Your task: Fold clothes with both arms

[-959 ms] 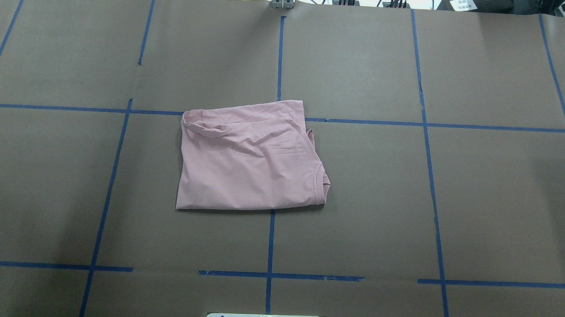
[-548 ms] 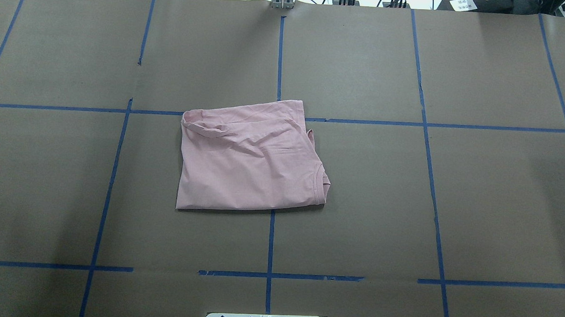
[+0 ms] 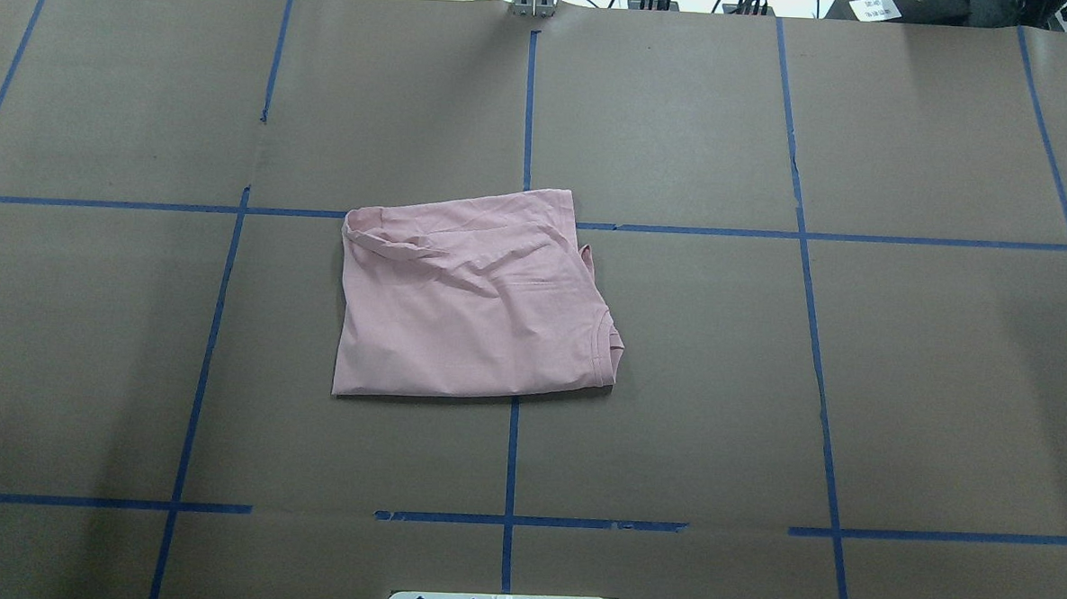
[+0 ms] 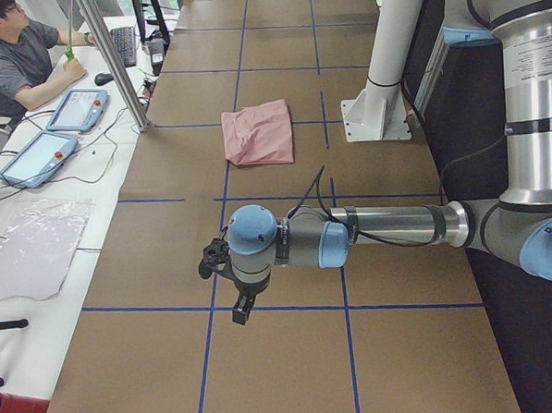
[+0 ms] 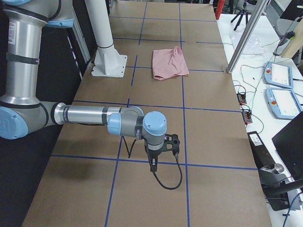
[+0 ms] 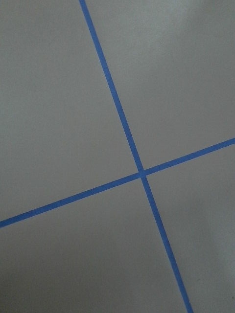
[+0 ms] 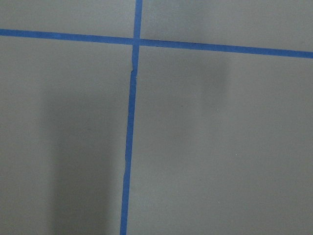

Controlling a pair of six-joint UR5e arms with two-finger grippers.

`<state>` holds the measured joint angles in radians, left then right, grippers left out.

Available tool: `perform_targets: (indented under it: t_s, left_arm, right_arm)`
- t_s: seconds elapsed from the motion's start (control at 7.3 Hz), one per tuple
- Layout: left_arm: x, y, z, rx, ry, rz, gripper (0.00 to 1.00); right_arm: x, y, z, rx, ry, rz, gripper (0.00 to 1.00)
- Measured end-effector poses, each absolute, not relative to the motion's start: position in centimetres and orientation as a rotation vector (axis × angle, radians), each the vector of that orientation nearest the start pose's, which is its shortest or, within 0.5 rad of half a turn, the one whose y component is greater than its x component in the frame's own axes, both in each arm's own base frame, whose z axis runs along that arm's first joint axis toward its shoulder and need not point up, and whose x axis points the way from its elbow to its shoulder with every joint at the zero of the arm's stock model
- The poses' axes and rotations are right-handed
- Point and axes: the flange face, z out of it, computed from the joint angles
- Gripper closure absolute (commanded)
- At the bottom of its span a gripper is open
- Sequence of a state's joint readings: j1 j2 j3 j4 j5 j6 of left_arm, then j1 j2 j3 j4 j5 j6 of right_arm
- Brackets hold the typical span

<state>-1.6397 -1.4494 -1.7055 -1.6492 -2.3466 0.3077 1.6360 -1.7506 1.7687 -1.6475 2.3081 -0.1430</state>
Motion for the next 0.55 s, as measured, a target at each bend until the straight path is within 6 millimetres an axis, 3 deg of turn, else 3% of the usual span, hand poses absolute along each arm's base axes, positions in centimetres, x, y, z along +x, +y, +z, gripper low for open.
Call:
perform_targets:
  t_s: [0.55]
  left_arm:
    - [-9.41, -43.48, 64.64, 0.219, 0.751, 0.255, 0.00]
  right_arm:
    - [9.31, -40.49, 65.39, 0.020, -0.741, -0.052, 0.00]
